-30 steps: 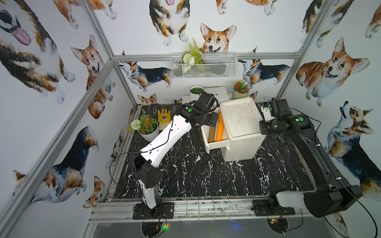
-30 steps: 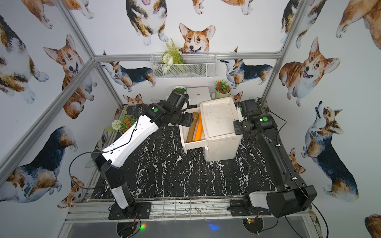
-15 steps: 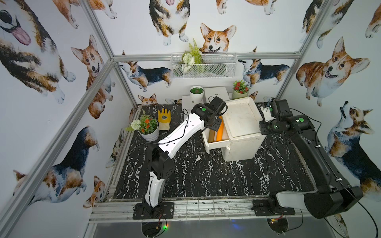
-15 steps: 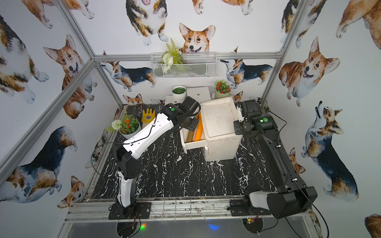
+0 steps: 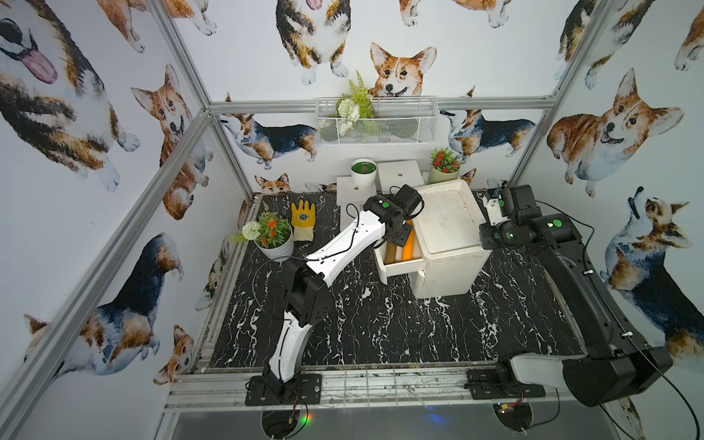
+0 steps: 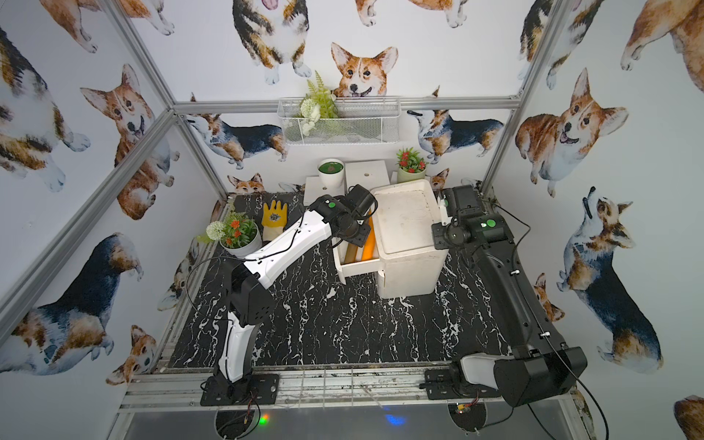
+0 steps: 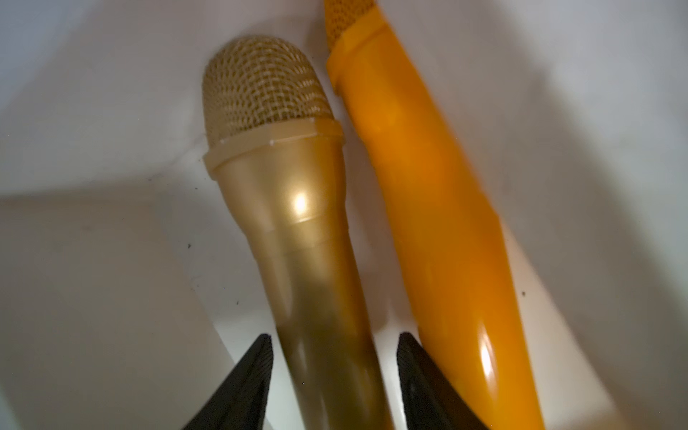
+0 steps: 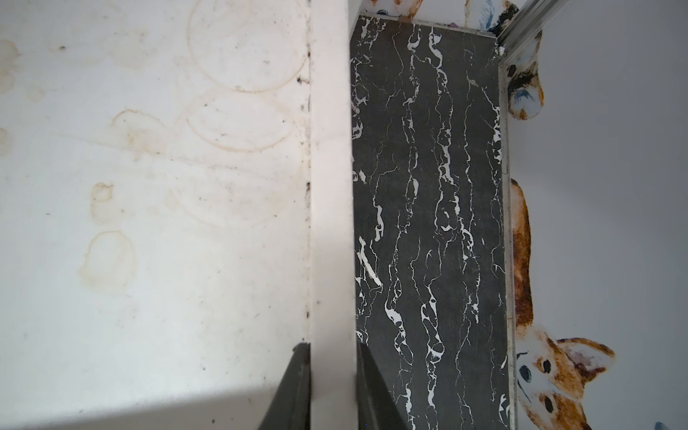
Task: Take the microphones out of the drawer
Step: Pick up the microphone from the drawer.
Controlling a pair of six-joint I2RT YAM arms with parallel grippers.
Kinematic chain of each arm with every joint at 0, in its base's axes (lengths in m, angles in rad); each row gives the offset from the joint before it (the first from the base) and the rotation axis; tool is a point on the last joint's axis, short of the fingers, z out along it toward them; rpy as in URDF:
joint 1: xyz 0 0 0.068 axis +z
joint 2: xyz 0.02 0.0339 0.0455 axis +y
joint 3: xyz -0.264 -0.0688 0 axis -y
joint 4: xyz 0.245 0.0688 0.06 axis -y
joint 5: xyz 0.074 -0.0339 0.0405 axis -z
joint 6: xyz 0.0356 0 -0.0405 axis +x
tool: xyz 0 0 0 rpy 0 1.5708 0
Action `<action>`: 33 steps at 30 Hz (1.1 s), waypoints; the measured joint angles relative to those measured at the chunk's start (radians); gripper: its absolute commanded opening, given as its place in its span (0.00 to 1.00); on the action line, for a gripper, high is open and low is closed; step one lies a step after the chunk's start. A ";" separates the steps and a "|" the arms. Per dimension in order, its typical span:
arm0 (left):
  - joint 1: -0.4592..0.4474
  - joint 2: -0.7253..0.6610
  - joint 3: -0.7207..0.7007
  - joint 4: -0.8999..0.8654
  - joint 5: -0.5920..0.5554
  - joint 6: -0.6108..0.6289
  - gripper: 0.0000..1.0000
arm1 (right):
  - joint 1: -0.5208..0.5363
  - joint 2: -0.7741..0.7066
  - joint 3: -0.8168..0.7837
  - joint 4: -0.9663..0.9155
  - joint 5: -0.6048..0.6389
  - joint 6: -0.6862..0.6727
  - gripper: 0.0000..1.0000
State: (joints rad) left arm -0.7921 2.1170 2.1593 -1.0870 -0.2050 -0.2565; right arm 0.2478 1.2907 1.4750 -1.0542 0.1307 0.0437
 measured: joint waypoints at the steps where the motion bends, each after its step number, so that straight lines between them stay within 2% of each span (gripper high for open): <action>1: 0.000 0.003 0.000 0.003 -0.002 -0.001 0.53 | 0.000 0.000 0.000 0.001 0.000 0.000 0.16; 4: 0.000 0.014 0.002 0.008 -0.003 -0.002 0.46 | 0.000 0.000 -0.001 0.001 0.000 0.000 0.16; 11: 0.001 0.022 0.002 0.034 -0.021 -0.057 0.36 | 0.000 0.001 -0.002 0.001 -0.002 0.000 0.17; 15: 0.002 0.022 0.000 0.043 -0.028 -0.057 0.27 | 0.000 0.002 -0.002 0.002 -0.002 0.001 0.17; 33: 0.000 -0.032 -0.027 0.062 -0.076 -0.117 0.25 | 0.000 0.002 -0.003 0.002 -0.002 0.001 0.17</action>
State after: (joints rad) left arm -0.7918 2.0850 2.1323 -1.0248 -0.2810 -0.3737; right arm 0.2478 1.2922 1.4723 -1.0519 0.1287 0.0444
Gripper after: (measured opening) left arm 0.387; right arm 0.216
